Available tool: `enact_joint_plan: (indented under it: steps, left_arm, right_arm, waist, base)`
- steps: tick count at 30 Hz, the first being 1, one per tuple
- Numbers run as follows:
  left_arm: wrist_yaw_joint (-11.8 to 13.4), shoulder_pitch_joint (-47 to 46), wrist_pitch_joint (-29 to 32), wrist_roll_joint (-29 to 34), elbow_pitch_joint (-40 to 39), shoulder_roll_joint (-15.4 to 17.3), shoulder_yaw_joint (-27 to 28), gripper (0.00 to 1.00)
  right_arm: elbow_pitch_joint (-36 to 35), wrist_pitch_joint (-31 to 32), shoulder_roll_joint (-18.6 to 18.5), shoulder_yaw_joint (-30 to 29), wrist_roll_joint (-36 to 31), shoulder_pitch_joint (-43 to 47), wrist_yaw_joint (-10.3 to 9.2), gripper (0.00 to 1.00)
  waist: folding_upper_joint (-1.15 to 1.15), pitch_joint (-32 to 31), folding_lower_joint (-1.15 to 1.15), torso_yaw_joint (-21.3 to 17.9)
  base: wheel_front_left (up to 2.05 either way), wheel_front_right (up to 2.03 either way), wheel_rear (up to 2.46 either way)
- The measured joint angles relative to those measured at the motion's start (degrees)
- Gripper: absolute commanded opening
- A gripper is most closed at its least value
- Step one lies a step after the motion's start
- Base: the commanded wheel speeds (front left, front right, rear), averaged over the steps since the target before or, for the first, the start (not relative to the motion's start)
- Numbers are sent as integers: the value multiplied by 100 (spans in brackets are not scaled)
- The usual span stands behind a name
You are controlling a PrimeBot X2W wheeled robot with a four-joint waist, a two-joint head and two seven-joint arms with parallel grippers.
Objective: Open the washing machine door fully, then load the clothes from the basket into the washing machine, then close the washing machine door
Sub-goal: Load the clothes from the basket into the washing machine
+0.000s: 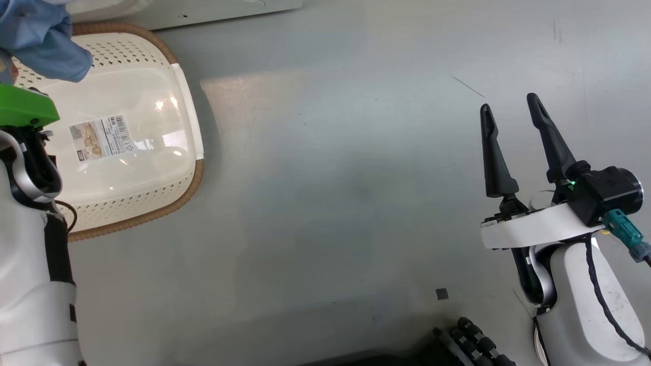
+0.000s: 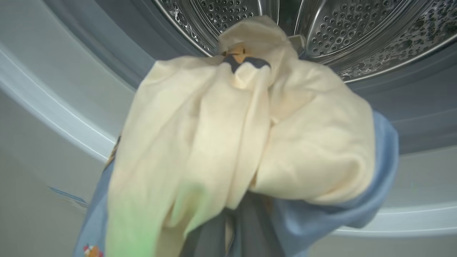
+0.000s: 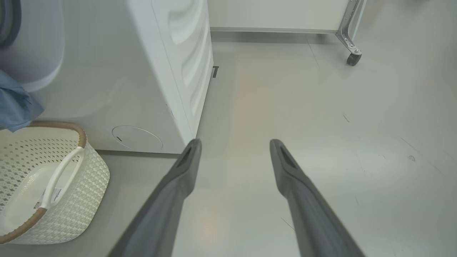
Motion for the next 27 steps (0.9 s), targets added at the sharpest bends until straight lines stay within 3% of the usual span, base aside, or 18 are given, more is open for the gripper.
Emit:
enact_joint_plan:
  steps: [9,27]
  left_arm:
    - [271,121,-1,318,-767,132,164,0]
    - [292,-100,157,719,-1486,466,-126,0]
  right_arm:
    - [0,0,10,22,3,23,0,100]
    - [149,0,81,357,140,95,0,100]
  waist:
    - [0,-86,0,24]
    - [0,-191,0,-306]
  base:
    - [0,0,0]
    - [0,0,0]
